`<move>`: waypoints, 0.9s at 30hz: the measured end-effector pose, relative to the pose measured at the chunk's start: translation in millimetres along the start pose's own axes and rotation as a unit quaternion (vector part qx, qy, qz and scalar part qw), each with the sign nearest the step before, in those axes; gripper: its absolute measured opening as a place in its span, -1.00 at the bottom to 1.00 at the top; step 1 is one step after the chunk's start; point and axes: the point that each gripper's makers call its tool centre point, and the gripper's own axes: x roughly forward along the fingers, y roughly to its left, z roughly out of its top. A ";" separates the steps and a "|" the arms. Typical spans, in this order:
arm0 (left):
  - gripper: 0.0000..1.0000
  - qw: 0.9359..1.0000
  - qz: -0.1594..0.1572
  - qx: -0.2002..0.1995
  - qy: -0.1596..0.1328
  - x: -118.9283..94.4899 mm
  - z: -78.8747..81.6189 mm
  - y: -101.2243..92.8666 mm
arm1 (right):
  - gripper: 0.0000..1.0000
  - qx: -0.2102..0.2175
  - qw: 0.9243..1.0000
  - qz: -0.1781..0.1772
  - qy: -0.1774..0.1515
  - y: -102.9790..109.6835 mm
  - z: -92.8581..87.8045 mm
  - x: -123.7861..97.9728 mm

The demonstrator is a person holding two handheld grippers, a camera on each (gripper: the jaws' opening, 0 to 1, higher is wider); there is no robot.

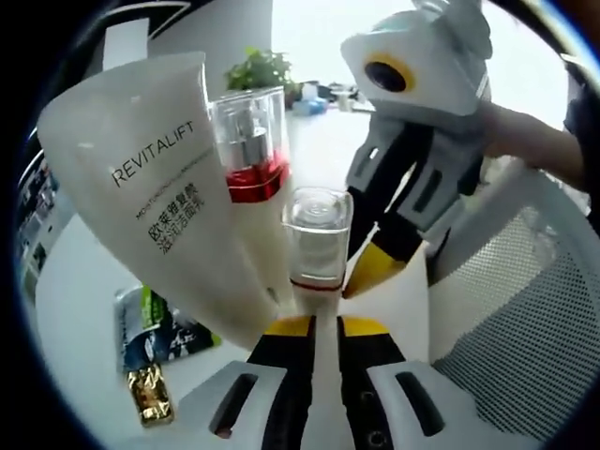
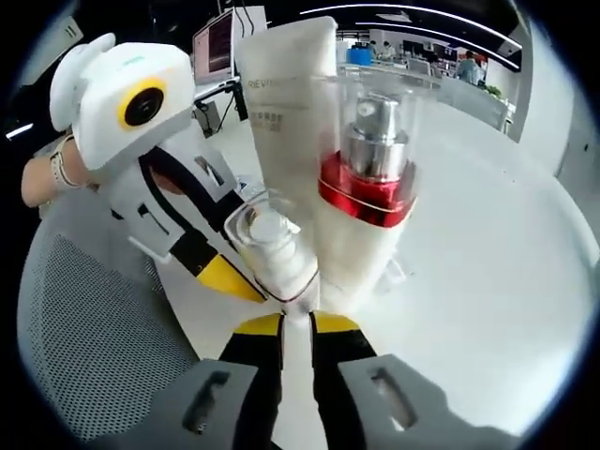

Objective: Arrange the skincare products in the storage area until every visible bottle or jar stands upright without overlapping.

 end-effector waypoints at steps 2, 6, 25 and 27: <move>-0.90 1.000 0.000 -0.001 -0.001 0.2 1.1 0.7 | -0.81 0.008 1.000 -0.001 0.001 -1.5 -0.8 -0.3; -0.91 1.000 -0.001 0.001 -0.004 0.6 3.3 0.1 | -0.82 0.014 1.000 -0.003 -0.002 -3.6 -0.6 -1.2; -0.90 1.000 0.005 -0.001 -0.003 -0.9 2.1 1.5 | -0.81 0.023 1.000 -0.007 -0.002 -5.9 -4.3 -3.2; -0.91 1.000 0.006 -0.001 -0.003 -2.3 1.5 1.3 | -0.80 0.023 1.000 -0.007 -0.002 -4.8 -4.2 -4.5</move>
